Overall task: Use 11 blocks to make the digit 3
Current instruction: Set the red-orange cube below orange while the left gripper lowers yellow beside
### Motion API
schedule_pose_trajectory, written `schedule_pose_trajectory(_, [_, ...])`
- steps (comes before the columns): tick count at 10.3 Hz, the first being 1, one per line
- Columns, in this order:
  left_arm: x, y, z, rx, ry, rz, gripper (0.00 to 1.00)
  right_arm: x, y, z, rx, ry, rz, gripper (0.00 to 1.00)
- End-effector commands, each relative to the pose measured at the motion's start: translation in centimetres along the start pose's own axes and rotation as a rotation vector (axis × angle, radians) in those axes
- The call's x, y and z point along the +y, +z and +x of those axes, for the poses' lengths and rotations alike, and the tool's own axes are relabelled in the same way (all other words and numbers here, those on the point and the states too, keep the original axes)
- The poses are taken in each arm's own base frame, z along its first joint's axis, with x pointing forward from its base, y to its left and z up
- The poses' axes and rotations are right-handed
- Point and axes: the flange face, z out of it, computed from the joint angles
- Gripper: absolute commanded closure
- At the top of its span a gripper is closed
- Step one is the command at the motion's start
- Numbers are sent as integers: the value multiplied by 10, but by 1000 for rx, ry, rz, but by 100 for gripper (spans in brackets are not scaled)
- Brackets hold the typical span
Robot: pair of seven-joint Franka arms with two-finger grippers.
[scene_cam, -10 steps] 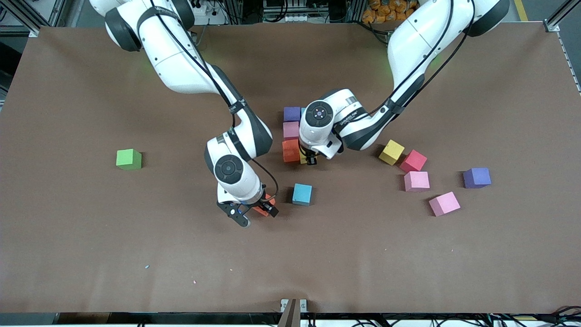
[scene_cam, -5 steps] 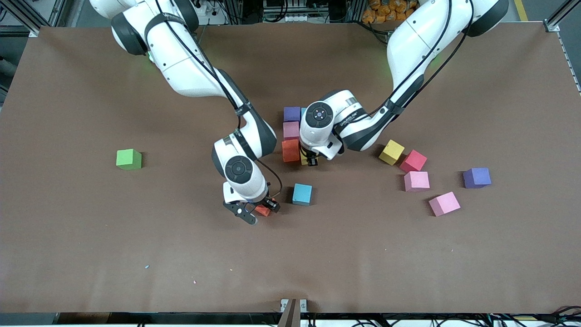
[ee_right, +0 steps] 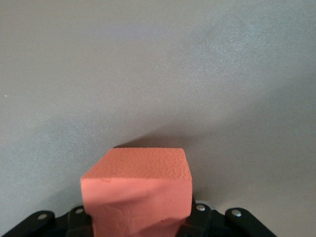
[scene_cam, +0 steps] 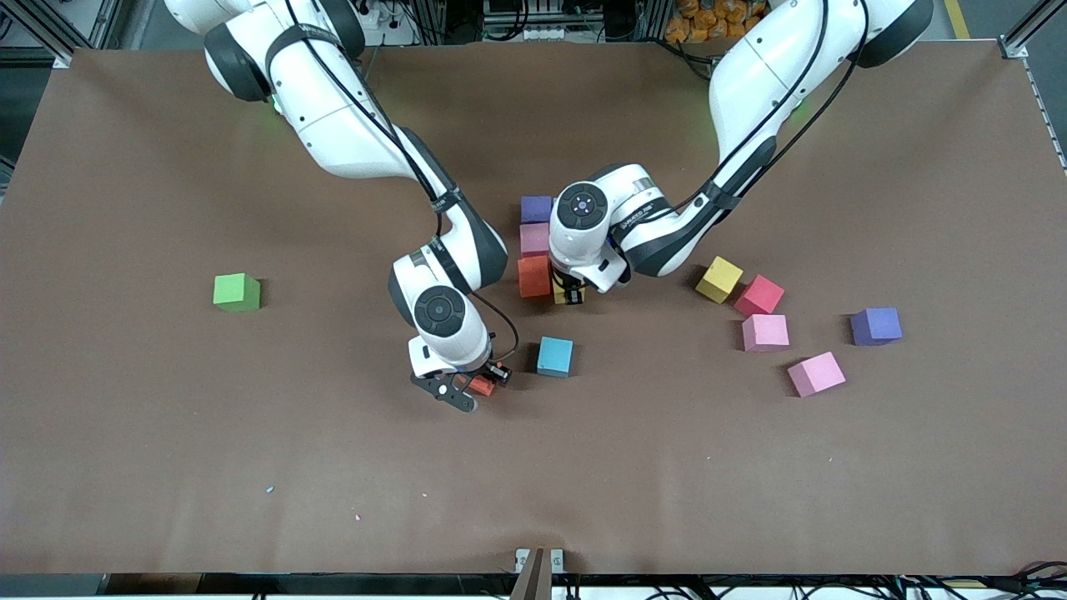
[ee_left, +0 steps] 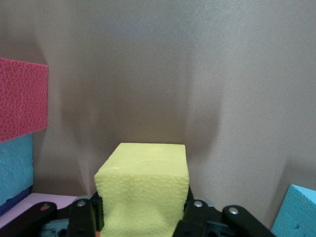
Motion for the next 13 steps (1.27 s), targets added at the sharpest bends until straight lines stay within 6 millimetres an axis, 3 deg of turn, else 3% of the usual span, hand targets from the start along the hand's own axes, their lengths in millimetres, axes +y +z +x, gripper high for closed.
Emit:
schedule_pose_trajectory(1, [-5,2,-3,-19,20,-26,100,4,-17,6,-13,-106,-20,100])
schedule_pose_trajectory(5, [-9,7,-2,-18,33,-28,100,7,-32,10,-35,-259,-35,100])
schedule_pose_trajectory(7, [-9,8,0,-13,69,-29,98,-2,-44,-3,-61,-276,-1,100])
schedule_pose_trajectory(11, [-12,10,1,-8,89,-26,90,-7,-42,-14,-94,-321,14,100])
schedule_pose_trajectory(12, [-12,11,2,-8,88,-24,83,-5,-40,-13,-96,-378,11,100])
schedule_pose_trajectory(13, [-12,11,2,-8,88,-24,55,-3,-37,-12,-101,-423,10,100])
